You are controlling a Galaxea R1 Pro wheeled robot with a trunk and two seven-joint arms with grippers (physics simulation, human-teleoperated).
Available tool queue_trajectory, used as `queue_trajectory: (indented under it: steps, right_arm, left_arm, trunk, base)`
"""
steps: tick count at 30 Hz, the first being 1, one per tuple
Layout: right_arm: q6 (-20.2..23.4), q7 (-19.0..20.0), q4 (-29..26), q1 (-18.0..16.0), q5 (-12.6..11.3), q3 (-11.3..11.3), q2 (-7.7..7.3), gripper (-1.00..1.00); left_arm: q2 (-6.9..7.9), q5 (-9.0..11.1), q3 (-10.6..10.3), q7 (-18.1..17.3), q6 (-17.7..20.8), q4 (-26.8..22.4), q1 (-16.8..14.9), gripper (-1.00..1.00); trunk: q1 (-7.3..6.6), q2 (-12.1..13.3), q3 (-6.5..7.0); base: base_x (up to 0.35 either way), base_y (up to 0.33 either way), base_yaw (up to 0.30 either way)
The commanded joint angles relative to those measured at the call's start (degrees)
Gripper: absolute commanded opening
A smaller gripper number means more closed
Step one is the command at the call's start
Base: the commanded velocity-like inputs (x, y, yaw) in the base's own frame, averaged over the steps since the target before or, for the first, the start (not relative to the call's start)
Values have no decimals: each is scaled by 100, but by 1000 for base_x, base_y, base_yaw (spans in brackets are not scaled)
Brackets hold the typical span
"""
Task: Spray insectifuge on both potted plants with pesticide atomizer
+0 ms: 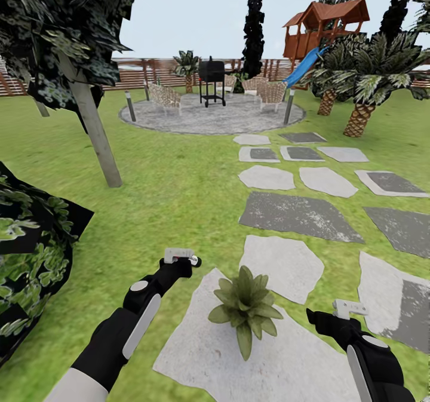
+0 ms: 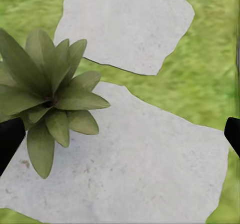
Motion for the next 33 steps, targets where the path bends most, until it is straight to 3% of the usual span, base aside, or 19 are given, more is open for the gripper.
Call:
queue_trajectory:
  steps: [1,10,20,25,26,32,33]
  right_arm:
    - [29,14,-6,-4,2,-4,0,100]
    - [31,14,-6,-4,2,-5,-5,100]
    - [26,14,-6,-4,0,-3,-24,100]
    - [23,15,-6,-4,-1,-4,-25,100]
    - [23,15,-6,-4,-1,-1,-25,100]
    - [23,16,-7,-4,-4,0,-25,100]
    - [23,18,-6,-4,-5,0,-29,100]
  left_arm:
    - [2,40,-2,9,27,-8,-2,-100]
    - [13,63,10,5,27,-8,-2,-100]
    - [29,95,-18,-43,53,-101,6,-100]
    - [98,87,30,-66,995,-467,12,-100]
    - [179,86,34,-69,1179,-566,13,-100]
    - [1148,112,40,-124,2106,-1461,22,-100]
    - [1298,115,44,-268,2264,-1528,23,-100]
  trunk:
    - [1,-2,2]
    - [1,-2,55]
    - [1,-2,64]
    - [1,-2,64]
    - [1,-2,64]
    - [1,-2,64]
    - [1,-2,64]
  base:
    - [122,7,-222]
    - [83,1,-213]
    - [6,0,-28]
    - [0,0,0]
    - [0,0,0]
    - [0,0,0]
    - [0,0,0]
